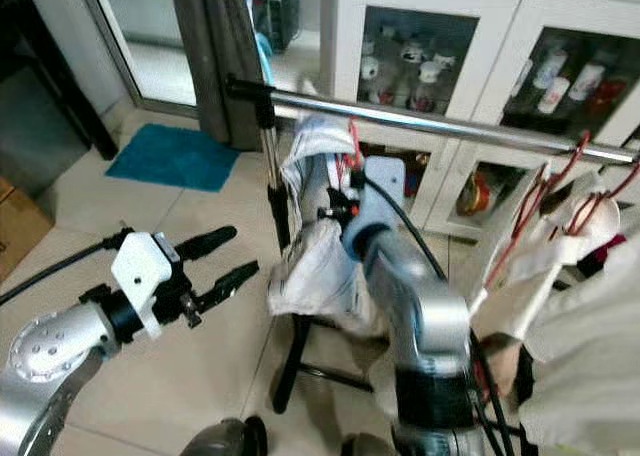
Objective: Hang hanger
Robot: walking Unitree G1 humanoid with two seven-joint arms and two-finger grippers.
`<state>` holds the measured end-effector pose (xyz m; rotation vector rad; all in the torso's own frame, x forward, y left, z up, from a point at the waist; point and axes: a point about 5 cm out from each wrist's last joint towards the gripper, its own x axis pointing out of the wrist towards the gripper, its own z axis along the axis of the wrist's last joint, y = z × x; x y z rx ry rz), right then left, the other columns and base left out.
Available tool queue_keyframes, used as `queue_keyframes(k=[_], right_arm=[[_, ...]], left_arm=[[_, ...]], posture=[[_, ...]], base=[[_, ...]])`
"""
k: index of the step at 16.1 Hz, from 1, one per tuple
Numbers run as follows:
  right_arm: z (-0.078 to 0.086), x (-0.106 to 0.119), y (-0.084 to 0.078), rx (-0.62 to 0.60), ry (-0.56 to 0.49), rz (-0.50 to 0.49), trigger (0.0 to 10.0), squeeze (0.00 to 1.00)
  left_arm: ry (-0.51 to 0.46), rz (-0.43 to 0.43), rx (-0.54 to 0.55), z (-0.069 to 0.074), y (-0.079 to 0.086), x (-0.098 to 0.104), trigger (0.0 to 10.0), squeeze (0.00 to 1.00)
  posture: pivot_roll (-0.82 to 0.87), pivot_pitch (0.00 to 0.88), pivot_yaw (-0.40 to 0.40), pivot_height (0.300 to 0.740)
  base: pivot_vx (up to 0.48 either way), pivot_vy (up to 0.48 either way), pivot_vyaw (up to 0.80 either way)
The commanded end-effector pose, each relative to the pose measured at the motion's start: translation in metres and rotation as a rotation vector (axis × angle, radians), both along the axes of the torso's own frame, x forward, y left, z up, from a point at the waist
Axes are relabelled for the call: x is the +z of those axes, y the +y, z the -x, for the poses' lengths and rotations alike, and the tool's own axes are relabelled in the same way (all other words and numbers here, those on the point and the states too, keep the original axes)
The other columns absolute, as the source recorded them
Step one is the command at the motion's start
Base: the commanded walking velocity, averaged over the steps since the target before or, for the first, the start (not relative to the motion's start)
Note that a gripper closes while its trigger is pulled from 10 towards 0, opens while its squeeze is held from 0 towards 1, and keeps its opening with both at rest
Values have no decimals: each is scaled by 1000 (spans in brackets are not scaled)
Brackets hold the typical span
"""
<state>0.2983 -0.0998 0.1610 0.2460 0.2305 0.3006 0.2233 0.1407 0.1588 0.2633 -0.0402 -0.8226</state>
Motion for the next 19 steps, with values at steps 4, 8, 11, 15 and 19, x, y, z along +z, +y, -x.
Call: queue_keyframes(k=[4,8,11,15,19], right_arm=[[-1,37,10,16,-221,-38,10000,0],[-33,33,15,-53,-109,42,10000,0],[-45,30,8,-120,-58,39,10000,0],[-59,16,-4,-203,94,50,10000,0],[-47,5,4,-139,124,44,10000,0]], left_arm=[[-14,0,2,1,0,5,10000,4],[-22,4,1,-1,0,7,10000,8],[-20,2,-1,0,0,7,10000,8],[-12,-1,-6,2,1,6,10000,4],[-35,43,14,0,0,11,10000,8]], posture=[[-20,117,42,740],[-14,117,46,740],[-11,117,47,740],[-8,121,46,740],[-8,126,44,740]], base=[[0,0,0],[0,0,0],[0,0,0],[0,0,0],[0,0,0]])
